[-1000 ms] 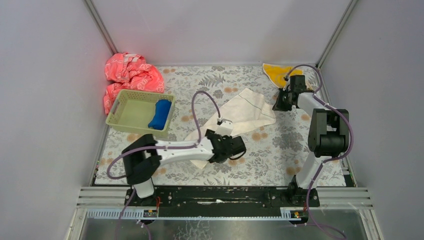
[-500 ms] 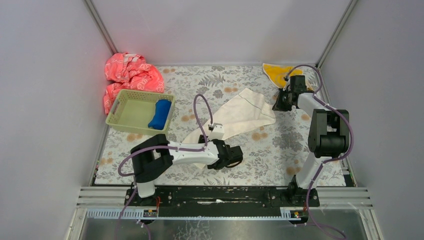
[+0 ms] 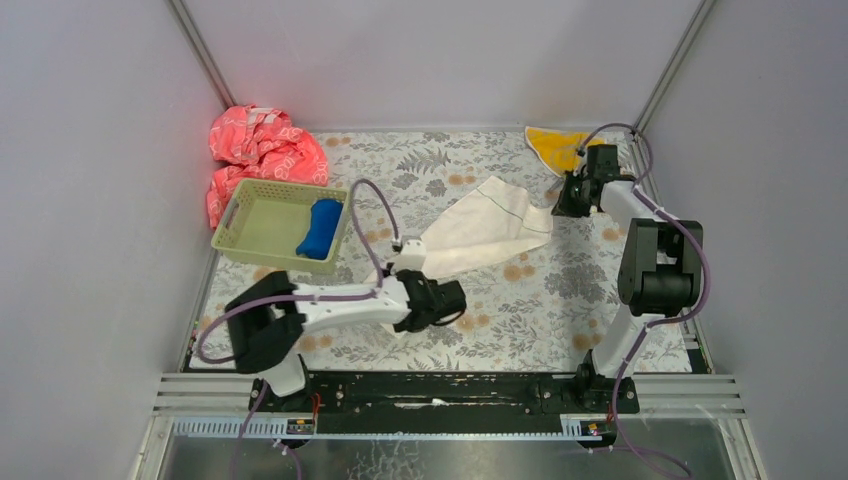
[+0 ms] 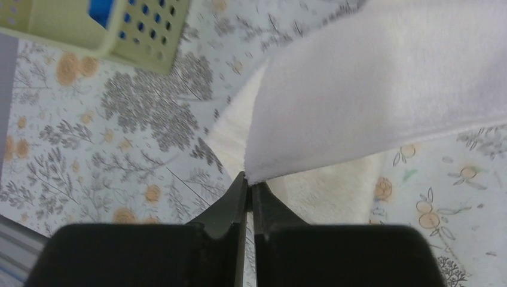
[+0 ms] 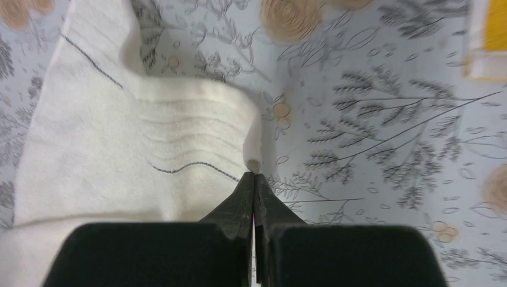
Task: Roll the towels
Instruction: Flatten out the towel at the center of the board.
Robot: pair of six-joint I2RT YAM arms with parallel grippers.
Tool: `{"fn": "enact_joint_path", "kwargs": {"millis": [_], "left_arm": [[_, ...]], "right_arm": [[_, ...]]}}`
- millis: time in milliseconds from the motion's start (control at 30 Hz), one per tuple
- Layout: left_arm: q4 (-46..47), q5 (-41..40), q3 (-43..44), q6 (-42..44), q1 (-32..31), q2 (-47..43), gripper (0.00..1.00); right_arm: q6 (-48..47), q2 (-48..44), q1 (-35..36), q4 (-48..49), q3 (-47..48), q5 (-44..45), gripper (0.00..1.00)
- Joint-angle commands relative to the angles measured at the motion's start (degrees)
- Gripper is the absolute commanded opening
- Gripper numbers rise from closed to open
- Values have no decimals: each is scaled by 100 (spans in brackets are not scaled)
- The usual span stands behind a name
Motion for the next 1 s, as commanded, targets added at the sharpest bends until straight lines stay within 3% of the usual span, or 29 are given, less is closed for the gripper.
{"fn": "enact_joint_path", "kwargs": {"millis": [0,167,300,433,767,967], "left_arm": [[-374,-773,192,709,475,-998,0],[190,-1192,557,2577,1317,-1946,0],[1387,-859,768,4236,1881,-2750,0],[2205,-396,977,5331,2006,-3402,0],[1563,1360,1864,6288,2003,-4395,0],[1356,1544,1320,5933,2002,-4394,0]], "right_arm": [[97,-500,-353,-314,758,287,0],[267,-839,-779,-628,1336,255,0],[274,-1253,-1058,-1023,1941,227,0],[236,-1877,-1233,-1306,2156,263,0],[-390,-4024,-1266,-1866,1666,1000,0],[-97,-3927,-1192,-1753,578,-1062,2]]}}
